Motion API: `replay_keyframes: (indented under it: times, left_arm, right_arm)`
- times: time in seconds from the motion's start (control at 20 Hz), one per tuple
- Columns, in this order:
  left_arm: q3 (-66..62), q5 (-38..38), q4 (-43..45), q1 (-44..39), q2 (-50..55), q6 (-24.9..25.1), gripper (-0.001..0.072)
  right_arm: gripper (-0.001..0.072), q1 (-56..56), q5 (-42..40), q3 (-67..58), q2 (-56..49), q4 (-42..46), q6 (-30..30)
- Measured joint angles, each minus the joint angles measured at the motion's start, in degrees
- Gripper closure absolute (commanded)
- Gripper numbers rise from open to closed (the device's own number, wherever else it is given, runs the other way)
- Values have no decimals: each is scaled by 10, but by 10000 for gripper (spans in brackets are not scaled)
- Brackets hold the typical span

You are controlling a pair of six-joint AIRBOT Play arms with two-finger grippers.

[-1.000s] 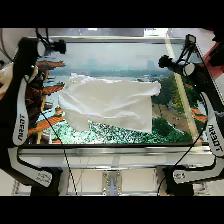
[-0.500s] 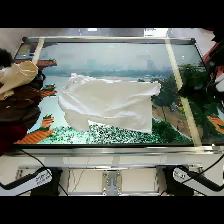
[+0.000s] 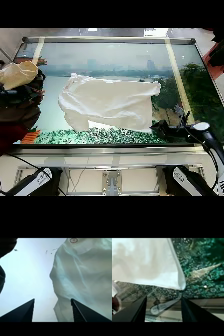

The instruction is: Fold the shirts.

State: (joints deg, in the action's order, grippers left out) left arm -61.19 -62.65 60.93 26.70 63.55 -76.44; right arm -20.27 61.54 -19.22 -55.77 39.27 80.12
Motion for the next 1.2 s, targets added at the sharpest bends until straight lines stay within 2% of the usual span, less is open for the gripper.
replay_keyframes:
  times: [0.35,0.5,0.6,0.65,0.75,0.85,0.9,1.2]
  left_arm:
    - [15,-12,-57,3,-1,17,223]
    - [16,-13,-72,3,-1,24,223]
    - [16,-12,-77,3,-1,28,223]
    - [16,-11,-80,3,-1,28,223]
    - [16,-9,-82,3,-1,30,223]
    - [16,-7,-83,3,-1,35,223]
    - [16,-6,-83,3,-1,38,224]
    - [22,-10,-57,3,-1,47,224]
  right_arm:
    - [235,0,-89,94,7,-121,-9]
    - [351,0,-145,103,7,-168,-23]
    - [352,4,-172,106,7,-193,-29]
    - [413,10,-182,106,7,-202,-30]
    - [621,34,-208,107,7,-214,-33]
    - [641,65,-222,107,7,-237,-41]
    - [688,78,-225,108,7,-248,-49]
    - [687,108,-221,98,7,-297,-95]
